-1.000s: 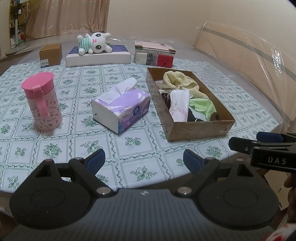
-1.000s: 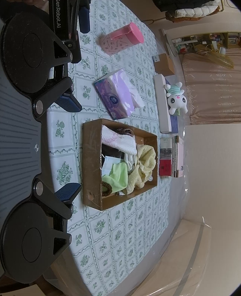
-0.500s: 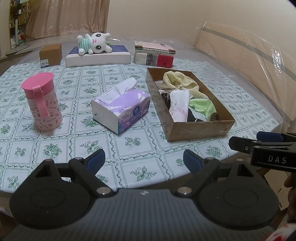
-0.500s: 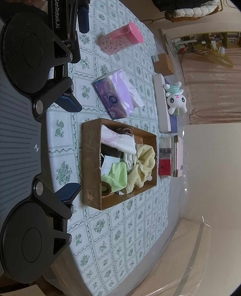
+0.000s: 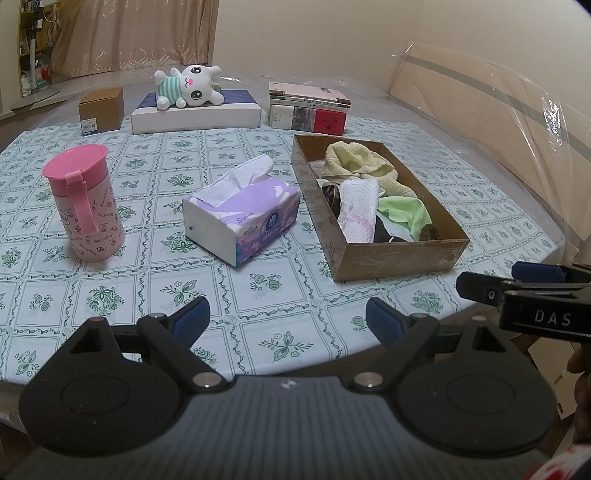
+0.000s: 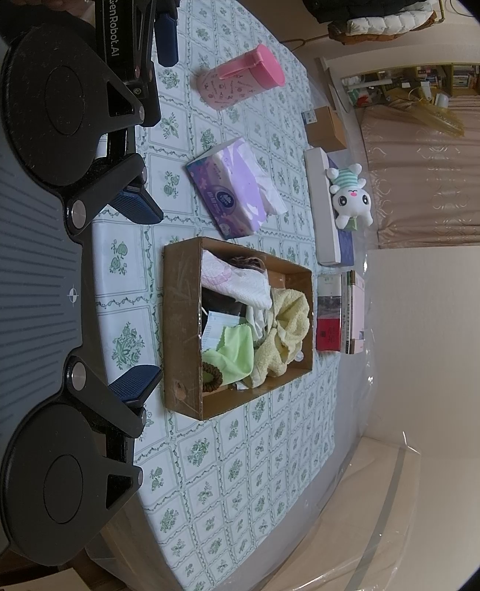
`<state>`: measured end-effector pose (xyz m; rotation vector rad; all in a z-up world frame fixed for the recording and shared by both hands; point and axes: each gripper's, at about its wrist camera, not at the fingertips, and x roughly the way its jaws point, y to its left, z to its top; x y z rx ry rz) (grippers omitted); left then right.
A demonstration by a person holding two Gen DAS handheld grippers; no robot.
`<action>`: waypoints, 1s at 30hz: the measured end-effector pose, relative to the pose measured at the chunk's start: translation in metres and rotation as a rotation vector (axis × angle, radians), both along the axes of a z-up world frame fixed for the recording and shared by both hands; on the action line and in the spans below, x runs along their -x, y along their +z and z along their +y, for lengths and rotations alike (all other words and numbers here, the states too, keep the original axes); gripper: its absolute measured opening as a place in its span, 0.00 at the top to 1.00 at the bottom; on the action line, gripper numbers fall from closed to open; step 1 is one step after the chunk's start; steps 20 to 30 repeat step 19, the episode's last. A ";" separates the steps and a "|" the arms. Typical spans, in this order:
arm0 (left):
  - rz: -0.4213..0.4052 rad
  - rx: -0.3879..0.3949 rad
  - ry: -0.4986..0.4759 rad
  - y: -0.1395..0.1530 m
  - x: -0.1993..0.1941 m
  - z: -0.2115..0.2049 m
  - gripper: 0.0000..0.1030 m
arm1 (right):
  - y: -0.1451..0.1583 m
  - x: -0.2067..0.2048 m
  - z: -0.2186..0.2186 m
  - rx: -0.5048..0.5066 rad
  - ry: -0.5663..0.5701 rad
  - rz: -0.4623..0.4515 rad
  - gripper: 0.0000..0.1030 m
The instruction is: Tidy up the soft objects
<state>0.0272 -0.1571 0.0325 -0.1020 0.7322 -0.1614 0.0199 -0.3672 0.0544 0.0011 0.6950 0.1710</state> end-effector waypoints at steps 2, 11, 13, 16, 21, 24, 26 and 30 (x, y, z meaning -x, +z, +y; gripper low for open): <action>-0.001 -0.001 0.000 0.000 0.000 0.000 0.12 | 0.000 0.000 0.000 -0.001 0.000 0.000 0.20; -0.001 -0.001 0.000 0.000 0.000 0.000 0.12 | 0.000 0.000 0.000 -0.001 0.001 0.000 0.19; 0.000 0.000 -0.001 0.000 0.000 0.000 0.12 | -0.001 0.001 0.000 -0.001 0.000 0.000 0.20; -0.010 0.005 -0.005 0.000 0.002 0.001 0.12 | 0.000 0.000 0.000 -0.001 0.001 0.000 0.20; -0.021 0.003 0.000 0.001 0.003 0.001 0.12 | 0.000 0.000 0.000 -0.001 0.001 -0.001 0.20; -0.021 0.003 0.000 0.001 0.003 0.001 0.12 | 0.000 0.000 0.000 -0.001 0.001 -0.001 0.20; -0.021 0.003 0.000 0.001 0.003 0.001 0.12 | 0.000 0.000 0.000 -0.001 0.001 -0.001 0.20; -0.021 0.003 0.000 0.001 0.003 0.001 0.12 | 0.000 0.000 0.000 -0.001 0.001 -0.001 0.20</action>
